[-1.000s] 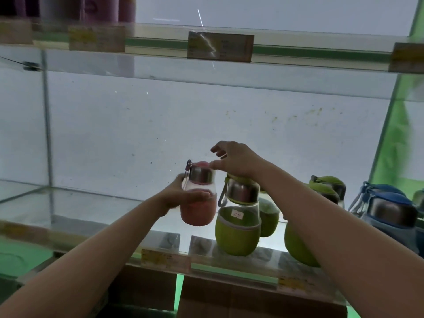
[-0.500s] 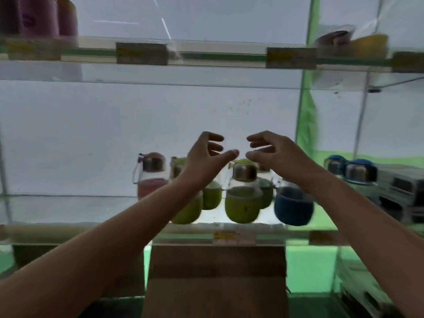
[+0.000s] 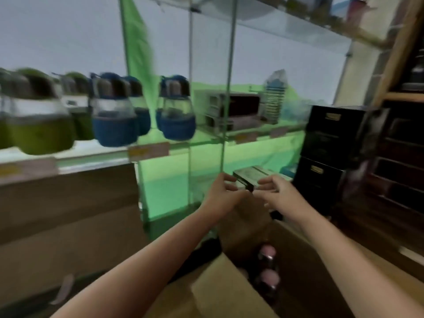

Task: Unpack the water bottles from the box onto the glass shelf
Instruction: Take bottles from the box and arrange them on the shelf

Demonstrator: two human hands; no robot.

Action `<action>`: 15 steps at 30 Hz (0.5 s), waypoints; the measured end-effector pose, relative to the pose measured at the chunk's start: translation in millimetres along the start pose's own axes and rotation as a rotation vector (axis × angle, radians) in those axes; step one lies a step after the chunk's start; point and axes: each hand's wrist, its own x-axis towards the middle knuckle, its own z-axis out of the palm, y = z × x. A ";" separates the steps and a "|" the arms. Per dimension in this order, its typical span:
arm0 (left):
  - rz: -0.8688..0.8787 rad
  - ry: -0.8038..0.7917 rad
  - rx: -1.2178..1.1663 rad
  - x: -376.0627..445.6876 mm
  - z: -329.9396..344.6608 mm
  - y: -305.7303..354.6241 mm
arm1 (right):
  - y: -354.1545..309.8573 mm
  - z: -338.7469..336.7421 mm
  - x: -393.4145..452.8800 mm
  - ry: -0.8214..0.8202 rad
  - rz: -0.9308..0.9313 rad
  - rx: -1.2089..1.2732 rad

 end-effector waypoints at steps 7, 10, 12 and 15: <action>-0.128 -0.085 0.064 3.6 92.6 -49.8 | 91.3 -38.1 -6.5 0.036 0.123 0.029; -0.175 -0.135 0.154 9.5 118.0 -79.5 | 128.7 -38.3 -5.1 0.013 0.155 -0.039; -0.263 -0.180 0.193 13.3 134.7 -103.0 | 157.2 -37.0 -6.3 -0.018 0.196 -0.077; -0.465 -0.234 0.135 15.4 159.6 -140.5 | 196.8 -33.8 -9.9 -0.079 0.262 -0.155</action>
